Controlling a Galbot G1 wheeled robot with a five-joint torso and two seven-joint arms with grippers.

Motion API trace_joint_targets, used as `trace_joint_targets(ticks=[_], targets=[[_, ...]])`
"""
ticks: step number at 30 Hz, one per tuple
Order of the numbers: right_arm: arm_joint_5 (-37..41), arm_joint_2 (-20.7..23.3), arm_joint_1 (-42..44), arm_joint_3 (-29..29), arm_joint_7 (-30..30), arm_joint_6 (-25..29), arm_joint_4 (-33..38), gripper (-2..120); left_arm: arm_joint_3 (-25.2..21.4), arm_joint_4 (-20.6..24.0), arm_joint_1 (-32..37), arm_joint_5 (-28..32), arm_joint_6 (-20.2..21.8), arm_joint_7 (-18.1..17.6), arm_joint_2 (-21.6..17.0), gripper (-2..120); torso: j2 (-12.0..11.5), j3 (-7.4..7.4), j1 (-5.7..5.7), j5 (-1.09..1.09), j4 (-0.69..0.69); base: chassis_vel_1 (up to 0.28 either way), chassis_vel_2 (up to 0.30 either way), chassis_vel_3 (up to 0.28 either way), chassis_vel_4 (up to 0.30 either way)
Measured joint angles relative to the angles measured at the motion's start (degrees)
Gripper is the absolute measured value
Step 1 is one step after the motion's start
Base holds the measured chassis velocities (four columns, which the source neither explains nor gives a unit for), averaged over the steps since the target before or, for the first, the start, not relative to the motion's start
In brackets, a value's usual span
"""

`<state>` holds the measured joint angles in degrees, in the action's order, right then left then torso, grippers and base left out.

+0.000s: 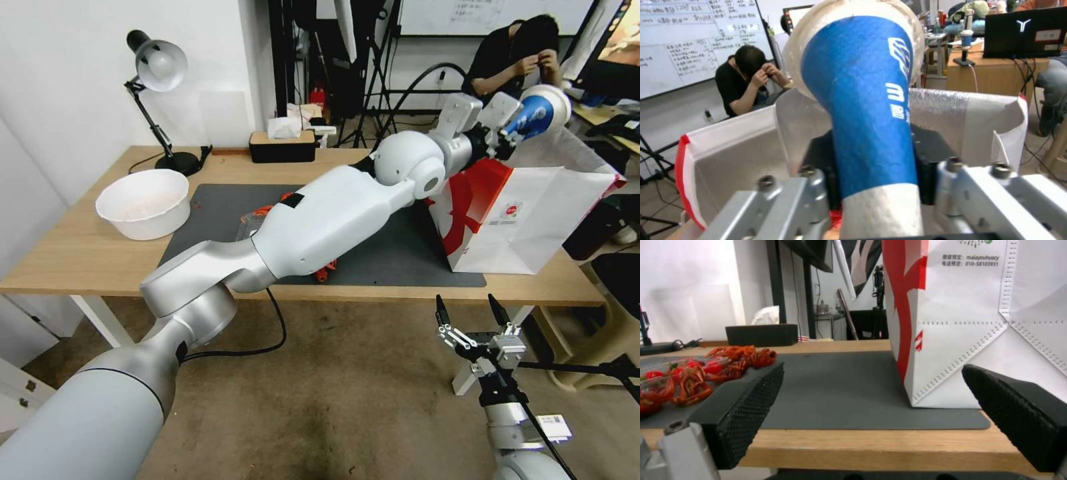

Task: Pick up the trash from the table and place it into the takeout bag.

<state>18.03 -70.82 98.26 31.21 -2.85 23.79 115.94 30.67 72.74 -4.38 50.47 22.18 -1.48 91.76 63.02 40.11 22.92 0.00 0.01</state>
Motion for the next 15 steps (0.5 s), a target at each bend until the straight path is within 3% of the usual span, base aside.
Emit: trace_joint_targets(ticks=[11,15], targets=[[-0.1,0.0,-0.3,-0.5,0.1,-0.2,-0.2,100,-0.3,2.1,0.9,-0.1,0.0,-0.5,-2.2,73,0.0,0.0,0.0,0.0,0.0,0.0,0.0,0.0,0.0],[-0.2,0.0,-0.5,-0.6,0.1,-0.2,-0.3,100,-0.7,3.9,1.8,0.0,0.0,-1.5,-3.7,93,0.0,0.0,0.0,-0.01,0.0,0.0,0.0,0.0,0.0]])
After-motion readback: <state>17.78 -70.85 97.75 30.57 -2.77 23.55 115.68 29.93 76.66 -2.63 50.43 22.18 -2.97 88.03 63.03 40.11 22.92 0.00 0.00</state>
